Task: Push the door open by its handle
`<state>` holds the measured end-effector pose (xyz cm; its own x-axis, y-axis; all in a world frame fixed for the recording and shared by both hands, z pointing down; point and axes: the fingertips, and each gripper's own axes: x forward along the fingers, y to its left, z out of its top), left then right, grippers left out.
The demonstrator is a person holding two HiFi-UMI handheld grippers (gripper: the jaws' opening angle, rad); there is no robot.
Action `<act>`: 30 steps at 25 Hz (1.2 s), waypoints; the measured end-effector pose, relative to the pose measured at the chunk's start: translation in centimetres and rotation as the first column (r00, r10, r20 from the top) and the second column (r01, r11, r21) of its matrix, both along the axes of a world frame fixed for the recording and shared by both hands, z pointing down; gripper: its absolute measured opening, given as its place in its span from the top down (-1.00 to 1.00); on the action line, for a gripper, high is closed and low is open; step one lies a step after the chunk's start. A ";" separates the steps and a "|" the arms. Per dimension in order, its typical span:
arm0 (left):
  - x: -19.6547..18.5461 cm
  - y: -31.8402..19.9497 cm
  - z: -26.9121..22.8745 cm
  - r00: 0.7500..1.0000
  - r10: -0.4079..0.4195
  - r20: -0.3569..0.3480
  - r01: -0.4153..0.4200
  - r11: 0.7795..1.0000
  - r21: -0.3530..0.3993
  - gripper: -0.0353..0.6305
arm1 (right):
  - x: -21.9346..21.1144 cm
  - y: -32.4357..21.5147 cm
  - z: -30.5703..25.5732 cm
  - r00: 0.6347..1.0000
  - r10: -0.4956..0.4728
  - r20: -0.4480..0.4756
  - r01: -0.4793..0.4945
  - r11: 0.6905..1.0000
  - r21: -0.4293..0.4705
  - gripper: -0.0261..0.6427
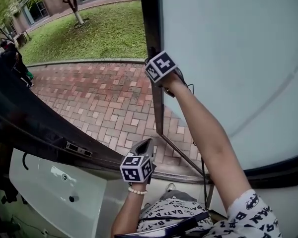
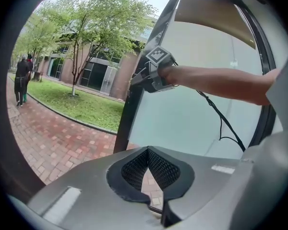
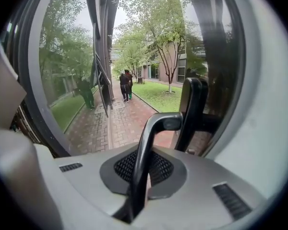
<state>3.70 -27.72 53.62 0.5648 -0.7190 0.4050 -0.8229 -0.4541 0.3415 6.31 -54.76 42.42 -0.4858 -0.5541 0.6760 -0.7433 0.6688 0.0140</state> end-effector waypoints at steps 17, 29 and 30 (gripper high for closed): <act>5.8 -5.1 0.5 1.000 0.020 -0.004 -0.020 1.000 0.014 0.93 | 8.0 -5.9 0.3 0.994 0.111 0.005 -0.111 0.994 -0.003 0.89; 7.5 -11.0 2.1 0.998 0.058 -0.030 -0.057 0.998 0.035 0.93 | 13.1 -9.2 0.1 0.985 0.170 -0.004 -0.170 0.985 0.002 0.89; 7.6 -11.6 2.3 0.997 0.061 -0.038 -0.060 0.998 0.035 0.93 | 13.6 -9.4 -0.1 0.984 0.178 0.000 -0.178 0.984 0.002 0.89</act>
<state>11.33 -39.27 55.90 0.6223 -0.6959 0.3583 -0.7801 -0.5142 0.3563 19.96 -64.20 42.34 -0.3794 -0.6327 0.6751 -0.8503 0.5261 0.0152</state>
